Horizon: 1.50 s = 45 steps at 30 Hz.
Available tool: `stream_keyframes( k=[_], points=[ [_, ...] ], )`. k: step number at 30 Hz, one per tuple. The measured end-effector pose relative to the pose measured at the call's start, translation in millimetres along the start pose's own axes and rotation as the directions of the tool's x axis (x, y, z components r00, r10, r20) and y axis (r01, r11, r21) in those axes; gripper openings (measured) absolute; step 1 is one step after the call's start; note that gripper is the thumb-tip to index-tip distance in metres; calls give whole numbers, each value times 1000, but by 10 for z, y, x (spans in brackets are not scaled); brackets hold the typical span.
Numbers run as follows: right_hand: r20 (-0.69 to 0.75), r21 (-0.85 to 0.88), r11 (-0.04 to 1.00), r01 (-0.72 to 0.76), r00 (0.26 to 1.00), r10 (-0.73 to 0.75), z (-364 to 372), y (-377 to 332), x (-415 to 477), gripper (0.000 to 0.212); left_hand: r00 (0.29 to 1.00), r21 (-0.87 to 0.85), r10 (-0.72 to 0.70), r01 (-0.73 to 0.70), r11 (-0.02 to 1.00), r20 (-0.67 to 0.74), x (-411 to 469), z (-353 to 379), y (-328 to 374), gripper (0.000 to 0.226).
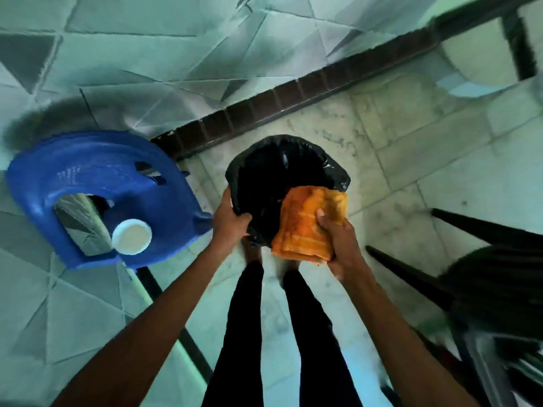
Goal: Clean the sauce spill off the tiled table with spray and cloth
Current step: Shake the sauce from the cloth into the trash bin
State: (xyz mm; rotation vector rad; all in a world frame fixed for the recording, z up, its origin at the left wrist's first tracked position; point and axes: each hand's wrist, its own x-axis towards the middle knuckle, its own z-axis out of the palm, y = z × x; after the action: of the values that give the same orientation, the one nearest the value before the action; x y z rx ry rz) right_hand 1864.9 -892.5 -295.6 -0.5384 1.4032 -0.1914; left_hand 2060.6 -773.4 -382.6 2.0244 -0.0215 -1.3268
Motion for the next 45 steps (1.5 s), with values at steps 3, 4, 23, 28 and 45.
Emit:
stream_keyframes(
  k=[3, 4, 23, 28, 45],
  points=[
    [-47, 85, 996, 36, 998, -32, -338, -96, -1040, 51, 995, -14, 32, -31, 999, 98, -1177, -2, 529, 74],
    [-66, 113, 992, 50, 997, -43, -429, -94, -1280, 49, 993, -33, 18, -15, 999, 117, -1455, 8, 608, 71],
    [-528, 510, 694, 509, 822, -216, -3338, 2346, -5048, 35, 834, 337, 102, -327, 883, 542, -5460, 1739, -727, 57],
    [-595, 547, 625, 557, 784, -179, -4064, 2939, -5487, 37, 809, 398, 72, -362, 843, 583, -6075, 2283, -1235, 53],
    [-594, 635, 546, 546, 797, -106, -6301, 3209, -5861, 44, 851, 457, 37, -318, 830, 524, -6800, 3598, -1945, 50]
  ],
)
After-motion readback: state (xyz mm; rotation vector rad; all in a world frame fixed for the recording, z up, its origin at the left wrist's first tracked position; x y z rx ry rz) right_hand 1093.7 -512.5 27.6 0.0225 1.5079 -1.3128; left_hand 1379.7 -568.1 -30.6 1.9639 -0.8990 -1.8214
